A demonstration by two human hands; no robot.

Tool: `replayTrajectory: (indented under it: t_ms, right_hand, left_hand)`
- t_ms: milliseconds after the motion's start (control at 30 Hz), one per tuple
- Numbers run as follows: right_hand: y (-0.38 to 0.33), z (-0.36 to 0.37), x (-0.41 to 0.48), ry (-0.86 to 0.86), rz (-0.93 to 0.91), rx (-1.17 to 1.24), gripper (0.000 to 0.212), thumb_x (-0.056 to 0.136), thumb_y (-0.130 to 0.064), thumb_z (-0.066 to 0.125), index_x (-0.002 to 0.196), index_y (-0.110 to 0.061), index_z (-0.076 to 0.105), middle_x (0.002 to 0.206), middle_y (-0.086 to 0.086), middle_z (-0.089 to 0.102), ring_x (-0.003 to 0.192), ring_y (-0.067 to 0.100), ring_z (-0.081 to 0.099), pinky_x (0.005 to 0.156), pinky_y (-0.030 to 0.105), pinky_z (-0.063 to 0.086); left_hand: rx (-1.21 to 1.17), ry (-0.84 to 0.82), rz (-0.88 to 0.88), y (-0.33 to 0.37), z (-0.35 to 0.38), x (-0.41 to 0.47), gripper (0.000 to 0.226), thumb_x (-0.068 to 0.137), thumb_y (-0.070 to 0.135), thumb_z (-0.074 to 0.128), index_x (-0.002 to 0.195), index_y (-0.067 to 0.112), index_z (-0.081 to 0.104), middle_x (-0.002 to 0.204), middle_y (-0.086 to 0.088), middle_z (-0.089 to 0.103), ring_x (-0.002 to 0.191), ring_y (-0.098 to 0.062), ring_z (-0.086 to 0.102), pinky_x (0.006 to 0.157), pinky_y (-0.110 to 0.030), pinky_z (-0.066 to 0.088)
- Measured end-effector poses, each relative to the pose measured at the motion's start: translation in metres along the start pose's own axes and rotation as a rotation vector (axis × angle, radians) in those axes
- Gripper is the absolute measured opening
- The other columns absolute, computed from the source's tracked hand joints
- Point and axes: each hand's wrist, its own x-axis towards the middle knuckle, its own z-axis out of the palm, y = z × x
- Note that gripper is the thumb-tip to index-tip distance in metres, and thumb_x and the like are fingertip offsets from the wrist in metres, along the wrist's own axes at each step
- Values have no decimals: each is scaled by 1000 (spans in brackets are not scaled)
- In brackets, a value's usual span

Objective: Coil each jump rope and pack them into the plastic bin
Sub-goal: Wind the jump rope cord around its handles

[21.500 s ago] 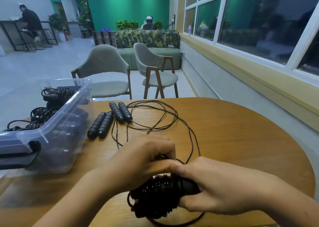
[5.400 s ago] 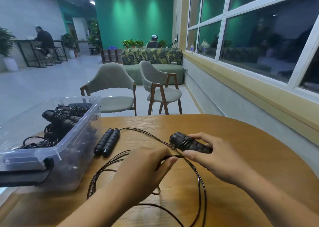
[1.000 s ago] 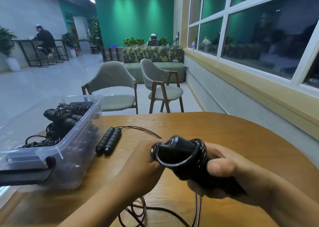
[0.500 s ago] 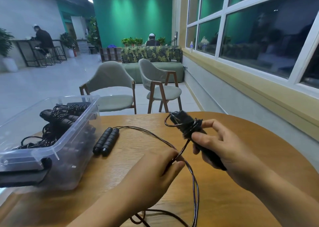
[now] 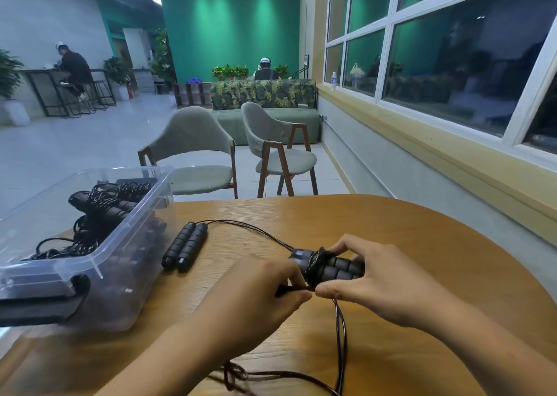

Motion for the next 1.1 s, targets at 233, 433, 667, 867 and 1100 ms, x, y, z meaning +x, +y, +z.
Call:
replayTrajectory:
  t_ms: [233,433,667,867,1100]
  right_hand:
    - [0,-3,0,-249,35,-34,58,63,-77,88,110,-52,65,98,-9,76,86,10,71,80,31,59]
    - [-3,-15,-6,-462,27,17,53,68,-74,89,112,-54,66,104,-8,77,86,6,71,83,31,59]
    - [-5,-26,-10,-652,-24,219,44,81,-48,92,118,-40,71,94,-5,75,76,11,62,69,29,47]
    - [-3,-30,-9,-860,-95,438,53,83,-32,85,128,-13,65,98,15,67,63,19,51,51,26,36]
    - [0,-14,-8,-974,-250,783,87,79,-47,91,145,-1,56,102,38,52,65,49,42,55,48,23]
  left_hand:
    - [-96,-42,54,-5,-12,1,14,84,46,82,91,37,73,78,23,67,76,0,64,62,-15,47]
    - [-131,-58,174,-6,-13,1,20,80,47,85,86,33,72,75,27,61,74,-2,60,61,-11,39]
    - [-237,-66,243,-6,-16,1,23,79,46,86,85,27,75,80,20,67,76,-6,64,62,-14,47]
    - [-366,-67,258,-5,-15,2,32,89,54,73,85,22,77,81,5,72,79,-17,69,67,-43,54]
    - [-427,-26,233,1,-10,3,47,96,69,51,81,29,71,72,1,66,65,-12,58,58,-30,41]
